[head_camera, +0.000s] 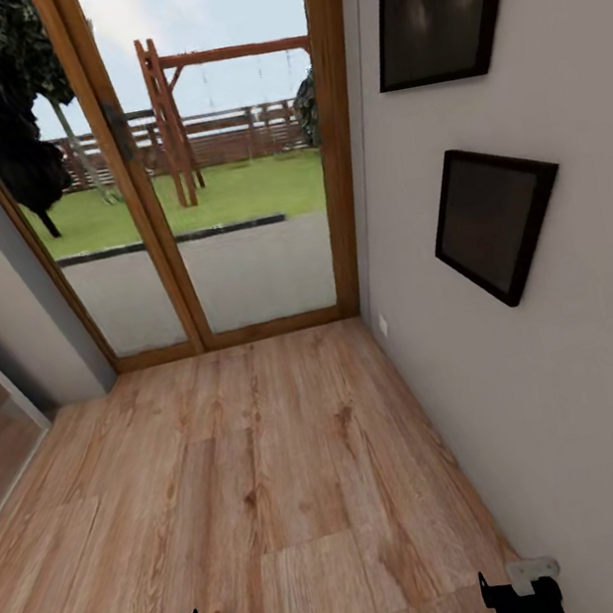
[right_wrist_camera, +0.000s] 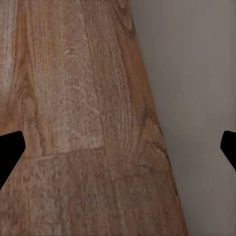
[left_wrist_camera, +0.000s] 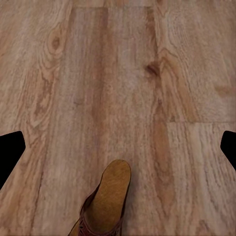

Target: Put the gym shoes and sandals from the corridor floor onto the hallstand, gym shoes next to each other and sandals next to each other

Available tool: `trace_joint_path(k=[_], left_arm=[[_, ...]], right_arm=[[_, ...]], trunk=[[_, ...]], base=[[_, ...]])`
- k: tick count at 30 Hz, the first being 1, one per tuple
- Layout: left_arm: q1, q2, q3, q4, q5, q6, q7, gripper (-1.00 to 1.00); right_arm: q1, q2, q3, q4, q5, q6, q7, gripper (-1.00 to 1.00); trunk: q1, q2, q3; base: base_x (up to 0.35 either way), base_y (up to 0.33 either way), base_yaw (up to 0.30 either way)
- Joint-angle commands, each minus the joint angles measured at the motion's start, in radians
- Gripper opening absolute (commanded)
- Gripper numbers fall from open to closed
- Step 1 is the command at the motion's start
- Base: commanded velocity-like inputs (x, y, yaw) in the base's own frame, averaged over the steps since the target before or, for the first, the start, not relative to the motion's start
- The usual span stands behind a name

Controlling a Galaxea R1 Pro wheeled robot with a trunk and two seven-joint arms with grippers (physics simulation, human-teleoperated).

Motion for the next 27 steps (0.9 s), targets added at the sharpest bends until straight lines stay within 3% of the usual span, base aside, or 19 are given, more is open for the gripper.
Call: trace_joint_path(k=[1, 27], left_arm=[[-0.001, 0.000, 0.004, 0.001, 0.007, -0.001, -0.010, 1.00], [0.000, 0.000, 0.004, 0.001, 0.007, -0.001, -0.010, 1.00]], right_arm=[[-0.001, 0.000, 0.002, 0.001, 0.006, -0.001, -0.007, 1.00], [-0.001, 0.001, 0.002, 0.002, 0.008, -0.003, -0.004, 1.00]], trunk=[[0.000, 0.000, -0.001], [0.000, 0.000, -0.001]], base=[[0.036, -0.023, 0.000], [0.090, -0.028, 0.000]])
